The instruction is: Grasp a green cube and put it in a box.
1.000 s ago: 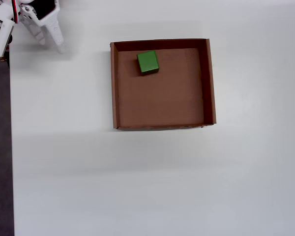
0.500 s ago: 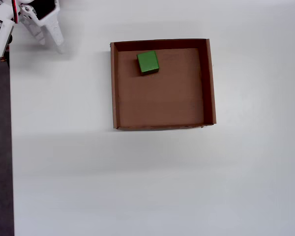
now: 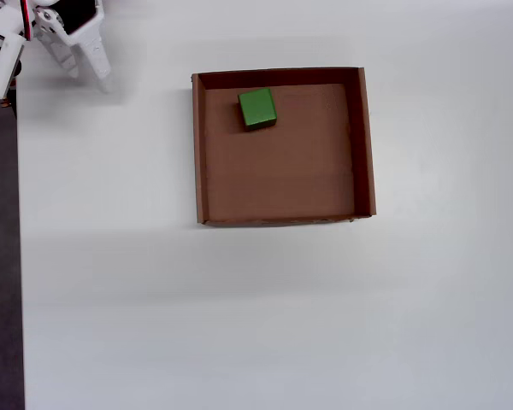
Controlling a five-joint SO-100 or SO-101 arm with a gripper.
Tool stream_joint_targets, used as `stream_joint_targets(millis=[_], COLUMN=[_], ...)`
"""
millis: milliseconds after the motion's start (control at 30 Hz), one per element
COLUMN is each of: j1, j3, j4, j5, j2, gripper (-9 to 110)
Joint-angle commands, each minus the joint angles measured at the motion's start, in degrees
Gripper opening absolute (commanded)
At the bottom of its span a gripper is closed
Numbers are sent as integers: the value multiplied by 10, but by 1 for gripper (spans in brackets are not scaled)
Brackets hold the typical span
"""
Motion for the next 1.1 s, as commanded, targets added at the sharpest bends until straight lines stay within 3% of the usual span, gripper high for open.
stream_joint_targets(millis=[0, 1067], j1=[-4, -4], j3=[-4, -4], j4=[3, 3], j5=[2, 2], j2=[4, 4], gripper=[21, 21])
